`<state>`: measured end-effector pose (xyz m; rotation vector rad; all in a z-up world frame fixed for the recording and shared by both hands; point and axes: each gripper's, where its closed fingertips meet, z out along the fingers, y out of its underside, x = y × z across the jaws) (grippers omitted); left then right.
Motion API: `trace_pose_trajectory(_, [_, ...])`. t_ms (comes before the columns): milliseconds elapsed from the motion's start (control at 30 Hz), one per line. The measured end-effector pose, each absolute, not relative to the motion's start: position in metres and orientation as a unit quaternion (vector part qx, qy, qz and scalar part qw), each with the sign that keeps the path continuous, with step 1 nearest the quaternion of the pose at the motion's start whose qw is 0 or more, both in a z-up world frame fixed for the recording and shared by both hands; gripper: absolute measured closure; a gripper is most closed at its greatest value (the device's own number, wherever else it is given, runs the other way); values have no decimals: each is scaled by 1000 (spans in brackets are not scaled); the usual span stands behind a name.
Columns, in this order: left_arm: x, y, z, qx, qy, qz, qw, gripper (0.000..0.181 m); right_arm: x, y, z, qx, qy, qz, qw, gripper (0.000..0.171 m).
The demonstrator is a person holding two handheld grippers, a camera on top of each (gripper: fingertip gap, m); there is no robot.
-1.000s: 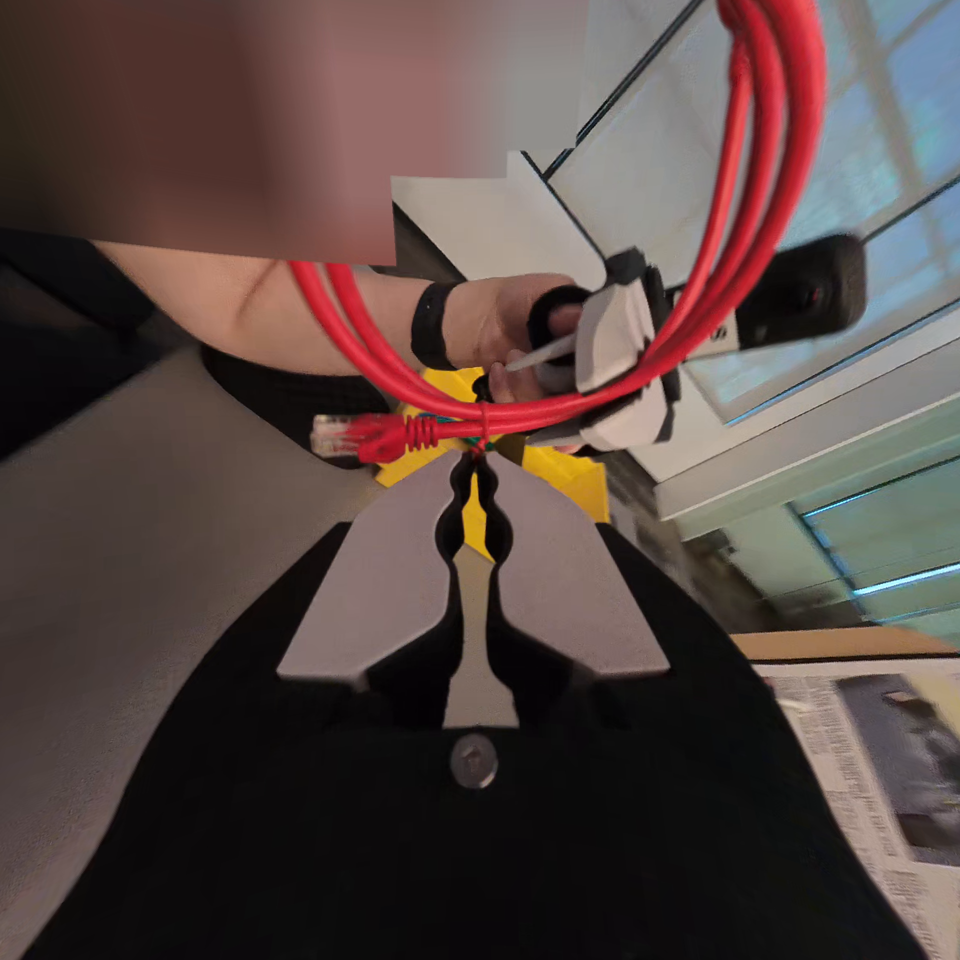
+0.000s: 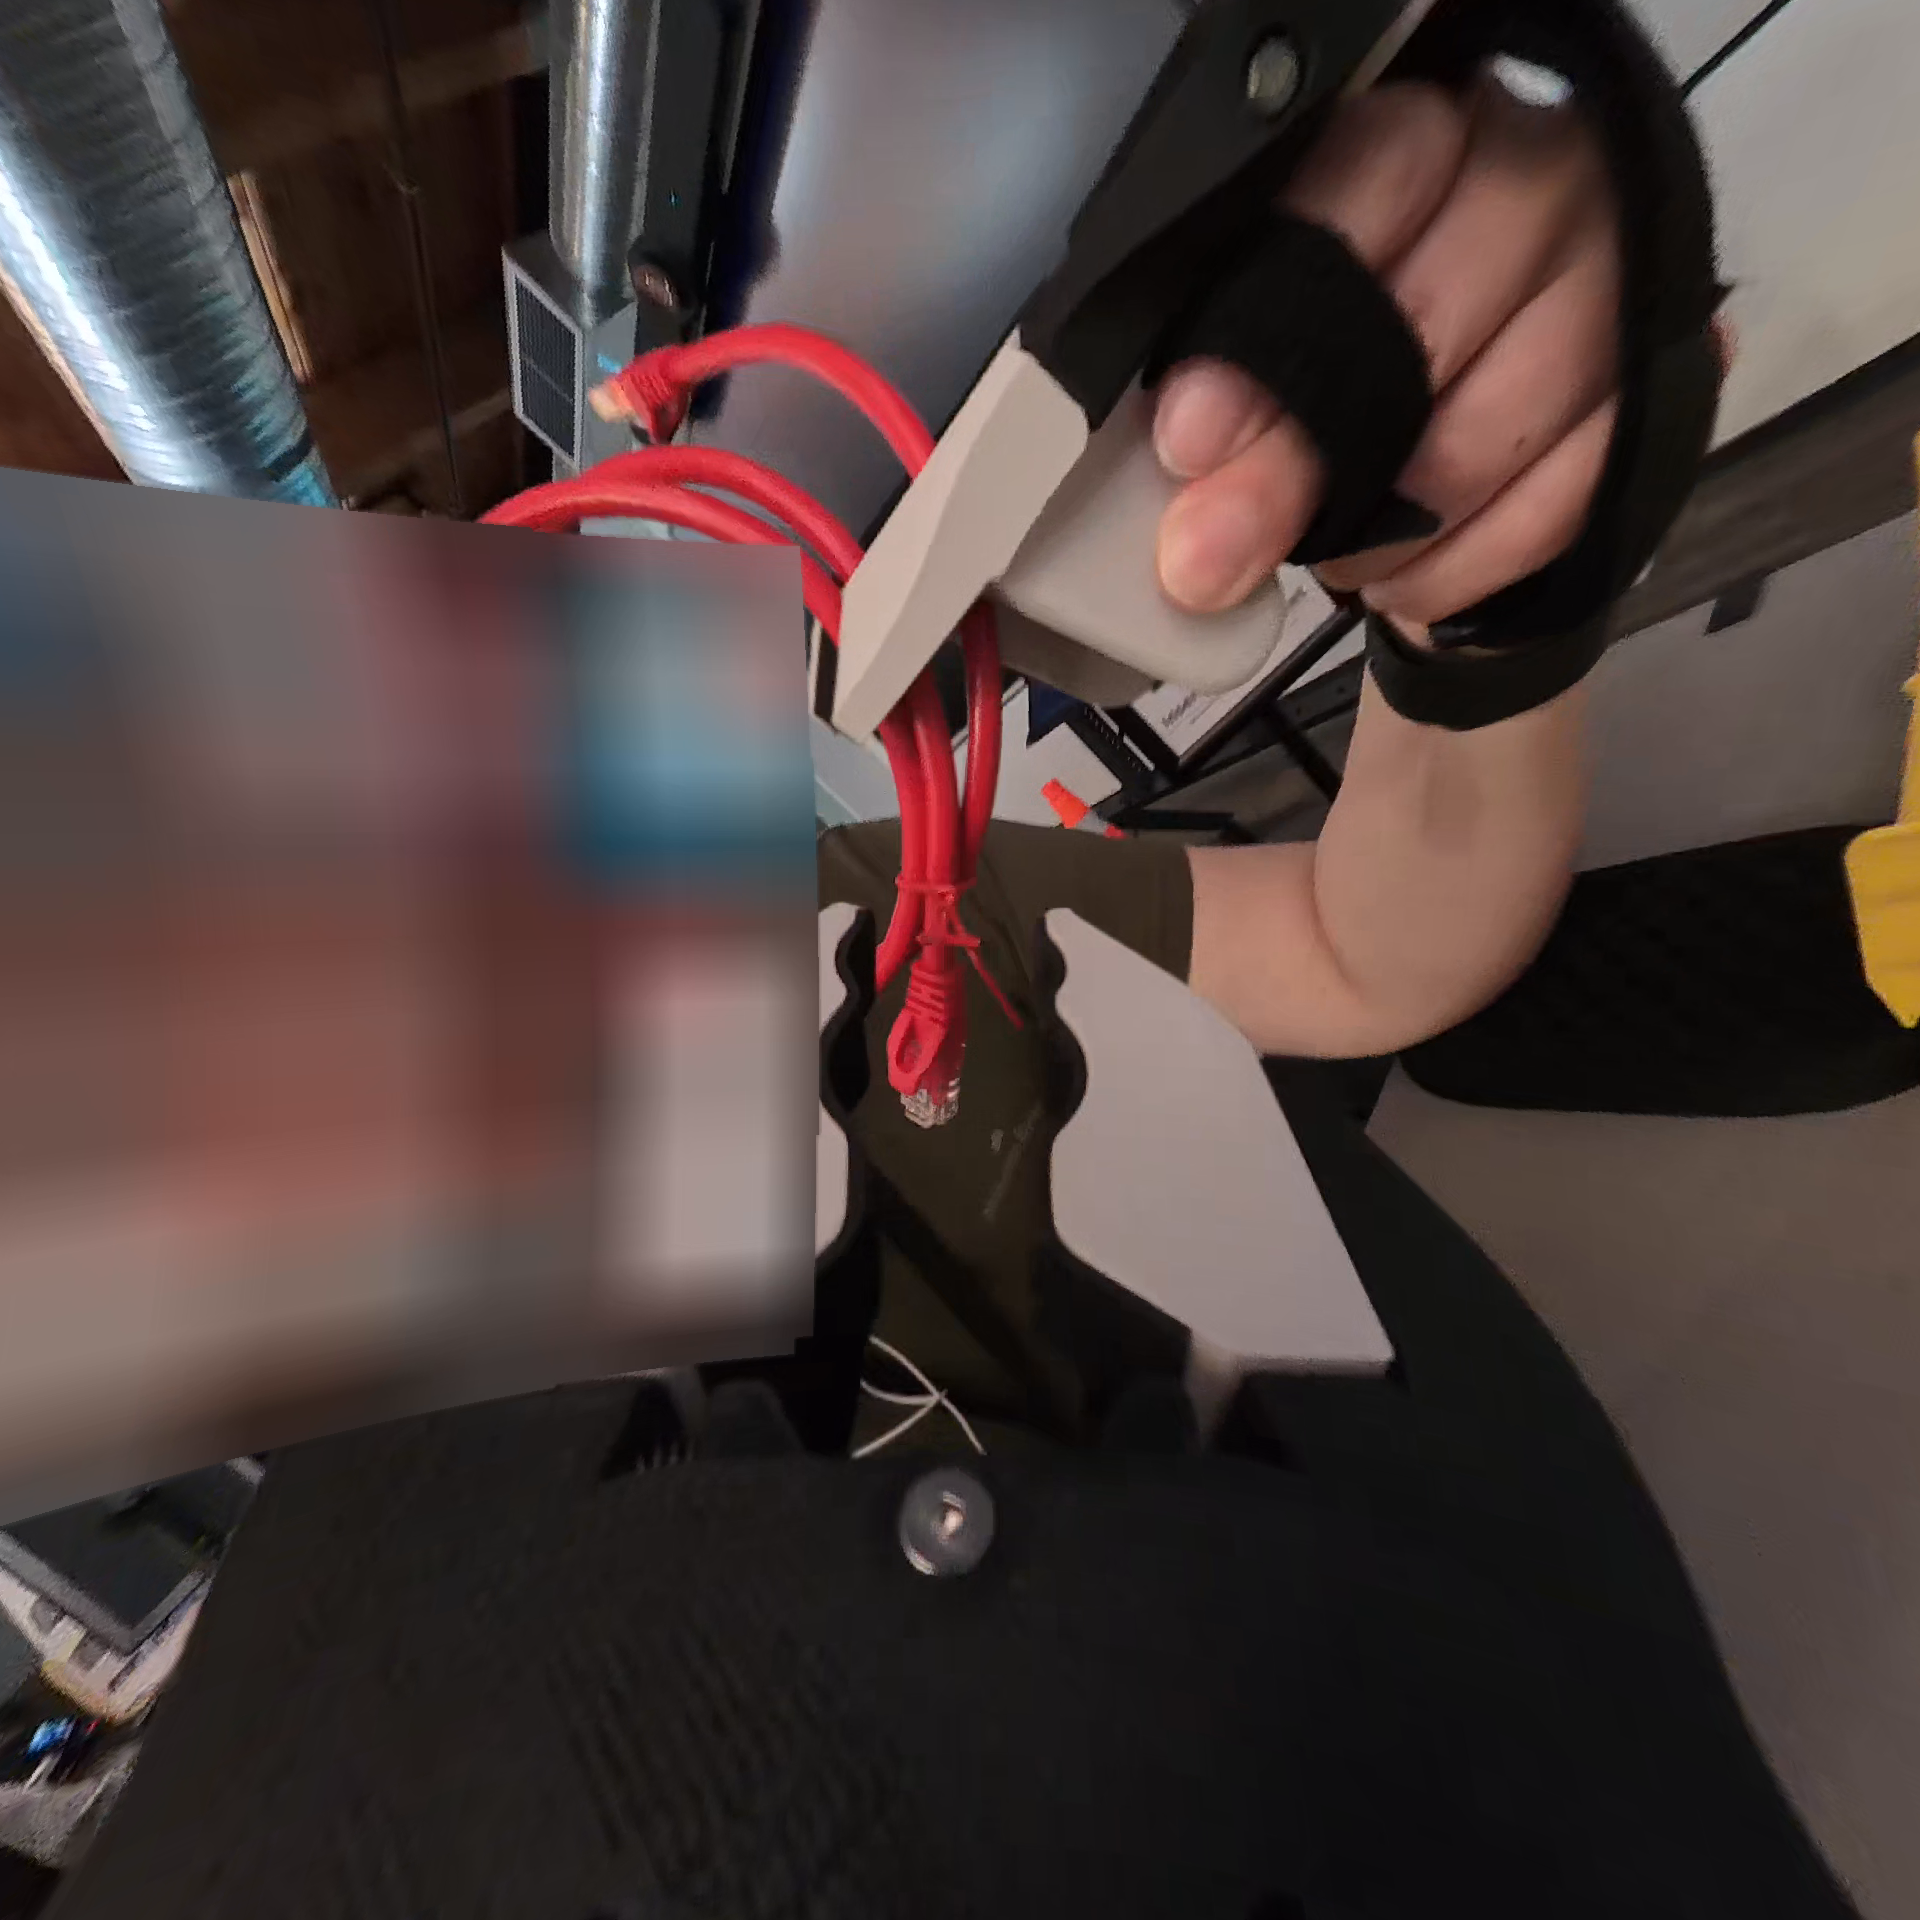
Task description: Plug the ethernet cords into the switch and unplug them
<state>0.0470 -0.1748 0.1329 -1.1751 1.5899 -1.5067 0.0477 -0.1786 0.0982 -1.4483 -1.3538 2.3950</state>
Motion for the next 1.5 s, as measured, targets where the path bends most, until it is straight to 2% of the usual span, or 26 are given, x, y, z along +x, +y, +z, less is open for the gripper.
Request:
trace_pose_trajectory(100, [50,-174,128,-455,609,-569,313,175,48,-187,91,-469,-462,753,9,158])
trace_pose_trajectory(233, [51,-176,125,-456,610,-576,297,175,47,-189,87,-473,-484,736,27,159])
trace_pose_trajectory(333, [53,-172,121,-471,603,-576,287,175,46,-186,81,-479,-521,701,83,160])
trace_pose_trajectory(433, [55,-163,121,-490,572,-600,268,175,48,-178,81,-467,-572,648,185,162])
trace_pose_trajectory(600, [57,-147,122,-501,514,-658,228,175,50,-162,84,-365,-680,434,464,166])
trace_pose_trajectory(733, [56,-145,124,-497,500,-675,219,175,50,-157,89,-301,-696,306,576,167])
trace_pose_trajectory(867, [56,-138,123,-509,491,-667,233,175,50,-144,91,-212,-683,96,692,167])
trace_pose_trajectory(1000, [53,-142,128,-500,490,-676,232,175,49,-148,98,-165,-646,54,744,164])
trace_pose_trajectory(1067, [52,-144,128,-498,502,-665,240,174,48,-149,96,-196,-650,133,722,163])
trace_pose_trajectory(1133, [49,-151,133,-481,509,-674,236,174,48,-152,97,-258,-651,275,659,147])
trace_pose_trajectory(1233, [43,-161,140,-454,524,-680,239,175,55,-164,101,-326,-630,507,490,144])
trace_pose_trajectory(1333, [42,-172,141,-434,540,-685,225,175,60,-160,122,-359,-517,702,333,146])
trace_pose_trajectory(1400, [45,-176,138,-430,549,-683,216,175,61,-158,125,-357,-468,771,241,148])
trace_pose_trajectory(1500, [50,-177,133,-435,555,-677,208,175,57,-159,118,-375,-451,792,167,151])
